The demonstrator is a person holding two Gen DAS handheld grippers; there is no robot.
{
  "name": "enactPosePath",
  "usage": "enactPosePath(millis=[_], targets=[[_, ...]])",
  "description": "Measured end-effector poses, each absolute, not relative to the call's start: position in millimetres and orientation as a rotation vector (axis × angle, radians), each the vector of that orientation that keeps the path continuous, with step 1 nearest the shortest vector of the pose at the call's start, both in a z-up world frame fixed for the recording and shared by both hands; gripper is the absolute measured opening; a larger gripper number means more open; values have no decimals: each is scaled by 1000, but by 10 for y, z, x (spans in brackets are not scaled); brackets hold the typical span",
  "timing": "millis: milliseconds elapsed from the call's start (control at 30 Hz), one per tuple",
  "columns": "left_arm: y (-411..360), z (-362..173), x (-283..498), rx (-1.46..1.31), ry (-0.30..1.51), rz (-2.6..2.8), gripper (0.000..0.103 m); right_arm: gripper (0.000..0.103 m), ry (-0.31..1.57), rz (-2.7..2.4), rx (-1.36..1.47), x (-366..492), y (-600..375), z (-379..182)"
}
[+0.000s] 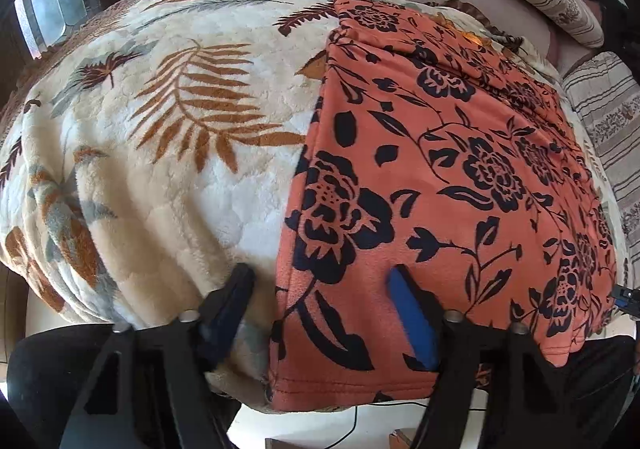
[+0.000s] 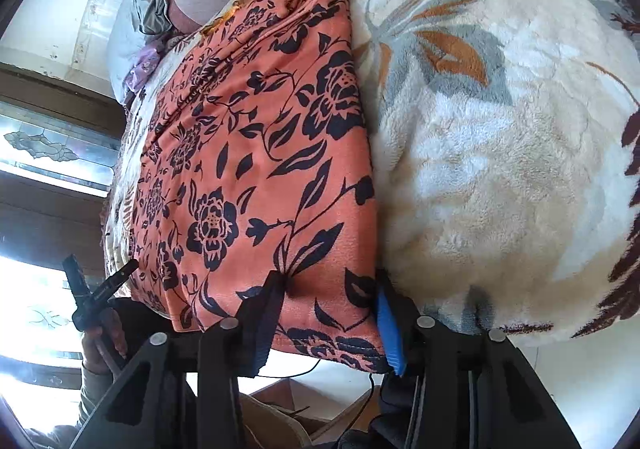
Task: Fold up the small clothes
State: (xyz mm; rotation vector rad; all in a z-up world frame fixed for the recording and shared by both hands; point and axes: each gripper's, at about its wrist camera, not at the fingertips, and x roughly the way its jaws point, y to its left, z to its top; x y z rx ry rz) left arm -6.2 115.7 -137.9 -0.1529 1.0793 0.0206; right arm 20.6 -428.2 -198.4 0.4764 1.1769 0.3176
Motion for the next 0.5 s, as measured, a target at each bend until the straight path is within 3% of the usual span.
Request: enactPosePath(millis=[33,100,133,233,267,300,333,367,433,467,500], targets=[[1189,-1359,-79,-160,1077,10,49,41,1178,311,472,201,-4283,-1984],[1205,-1318,-82,-168,1084,-9,19,40,1178,309,466,192,-4281,-1979],[1215,-1289,-71,-172,1088,-19,16,40,1176,309,467,183,-4287,-1977],[1145,-1252,-71,-135,1087,-10,15,41,1164,304,493,171,-4307,-1979],[1124,-1247,-79,-125,1080,-2,24,42,1163,313,502,166,-4312,-1980],[1108,-1258,-83,-124,1084,3,51,51,1165,332,512,164,-4318,-1980],[1098,-1280,-87,-136,1091,0,63,62,1168,362,527,162,-4316,-1983],[1093,-1292,-102,-157,1085,-8,69,62,1166,371,524,156,-4306,-1976],[1052,-1325,-112,-145,1091,-16,66,61,1163,359,491,139,-4266,-1961],[1025,-1335,-116,-119,1093,-16,47,60,1160,364,461,127,-4223,-1944],[1012,-1324,-124,-101,1088,-9,34,47,1157,366,439,117,-4189,-1932]])
